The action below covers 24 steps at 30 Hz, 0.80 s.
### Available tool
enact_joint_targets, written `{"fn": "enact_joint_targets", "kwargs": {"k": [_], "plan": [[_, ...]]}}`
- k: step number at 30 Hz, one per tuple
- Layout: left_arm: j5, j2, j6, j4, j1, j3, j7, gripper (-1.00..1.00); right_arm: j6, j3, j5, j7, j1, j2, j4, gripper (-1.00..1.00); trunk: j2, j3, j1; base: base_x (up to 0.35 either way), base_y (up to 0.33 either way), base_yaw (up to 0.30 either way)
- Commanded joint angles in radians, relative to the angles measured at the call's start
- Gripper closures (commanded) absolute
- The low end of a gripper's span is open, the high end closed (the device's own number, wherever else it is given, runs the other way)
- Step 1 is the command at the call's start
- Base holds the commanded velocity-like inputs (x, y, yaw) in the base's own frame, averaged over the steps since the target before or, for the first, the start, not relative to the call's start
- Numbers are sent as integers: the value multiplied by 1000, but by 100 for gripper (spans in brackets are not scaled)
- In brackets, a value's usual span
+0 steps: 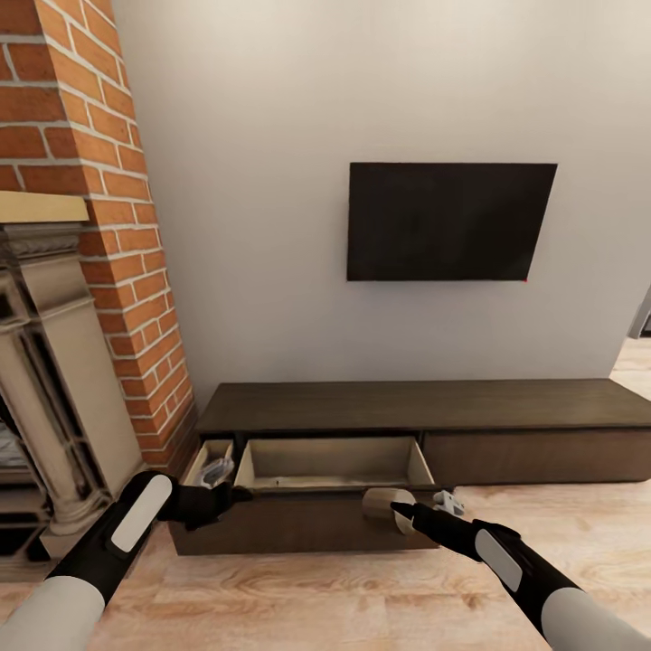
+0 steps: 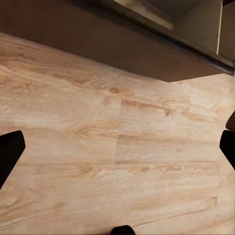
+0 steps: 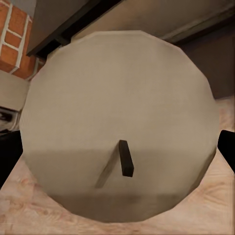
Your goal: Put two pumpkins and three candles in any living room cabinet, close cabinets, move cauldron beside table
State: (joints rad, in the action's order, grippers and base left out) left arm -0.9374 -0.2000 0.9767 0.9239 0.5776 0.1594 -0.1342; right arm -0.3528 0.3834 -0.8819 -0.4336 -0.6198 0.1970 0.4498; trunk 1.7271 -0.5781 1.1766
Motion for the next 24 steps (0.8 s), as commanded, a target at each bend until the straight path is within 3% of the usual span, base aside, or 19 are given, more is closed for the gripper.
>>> {"fn": "enact_joint_targets", "kwargs": {"k": [1,11,19,24], "plan": [[-11,-1,1,1,1,3,-10,-100,-4,3,-11,-1,-1,1,1,100,1,-1,0,326,-56,0],[-11,-1,2,1,1,3,-10,-100,-3,3,-10,-3,-1,1,1,100,1,-1,0,326,-10,0],[-22,0,2,1,1,3,-7,-100,-4,3,-9,-1,-1,1,1,100,-6,2,-3,54,0,0],[-16,23,2,1,1,2,-8,-100,-4,3,-9,-1,-1,1,1,100,-41,18,-23,2,0,0]]}}
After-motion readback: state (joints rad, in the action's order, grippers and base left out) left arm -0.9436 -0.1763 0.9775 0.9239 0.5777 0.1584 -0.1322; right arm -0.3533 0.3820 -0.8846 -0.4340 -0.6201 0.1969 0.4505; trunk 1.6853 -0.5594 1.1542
